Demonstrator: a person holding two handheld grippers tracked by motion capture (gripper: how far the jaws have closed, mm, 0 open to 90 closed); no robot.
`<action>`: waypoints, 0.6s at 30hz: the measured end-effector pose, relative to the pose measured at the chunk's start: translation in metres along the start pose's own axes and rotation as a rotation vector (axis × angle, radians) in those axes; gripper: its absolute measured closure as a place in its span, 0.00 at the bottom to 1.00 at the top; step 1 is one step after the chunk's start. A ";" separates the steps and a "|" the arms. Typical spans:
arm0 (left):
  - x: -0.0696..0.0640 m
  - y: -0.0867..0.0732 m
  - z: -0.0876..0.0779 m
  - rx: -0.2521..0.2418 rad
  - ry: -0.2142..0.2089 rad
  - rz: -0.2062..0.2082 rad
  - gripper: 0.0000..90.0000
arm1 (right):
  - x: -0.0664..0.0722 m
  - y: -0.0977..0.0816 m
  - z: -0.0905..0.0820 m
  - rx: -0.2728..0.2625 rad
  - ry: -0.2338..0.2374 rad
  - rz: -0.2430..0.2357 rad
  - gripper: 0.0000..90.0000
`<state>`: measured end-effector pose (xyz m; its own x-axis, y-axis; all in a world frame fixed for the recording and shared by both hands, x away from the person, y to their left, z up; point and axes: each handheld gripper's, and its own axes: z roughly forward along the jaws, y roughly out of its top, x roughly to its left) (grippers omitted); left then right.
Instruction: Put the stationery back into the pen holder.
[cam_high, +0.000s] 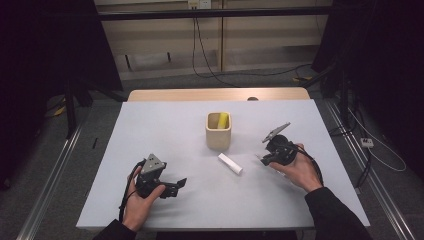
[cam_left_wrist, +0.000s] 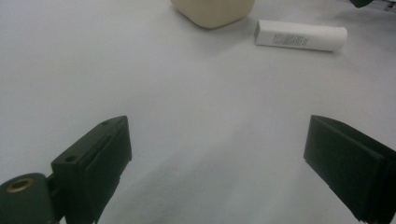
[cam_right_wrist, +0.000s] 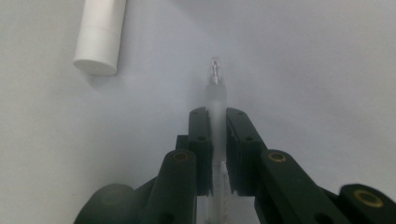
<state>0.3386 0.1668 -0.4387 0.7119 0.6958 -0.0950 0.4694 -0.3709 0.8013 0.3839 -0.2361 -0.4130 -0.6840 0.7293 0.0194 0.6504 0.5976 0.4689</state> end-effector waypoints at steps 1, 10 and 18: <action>0.000 0.000 0.000 0.000 0.000 0.000 0.08 | -0.001 0.000 -0.002 -0.011 0.002 0.002 0.91; 0.000 0.000 0.000 -0.001 -0.003 0.000 0.08 | -0.005 -0.003 -0.014 -0.100 0.009 0.018 0.91; 0.000 0.000 0.000 -0.006 0.003 -0.007 0.07 | -0.007 -0.002 -0.023 -0.197 0.005 0.042 0.91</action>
<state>0.3386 0.1672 -0.4388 0.7071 0.7003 -0.0983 0.4711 -0.3628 0.8040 0.3792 -0.2500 -0.3939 -0.6594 0.7503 0.0473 0.6017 0.4890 0.6315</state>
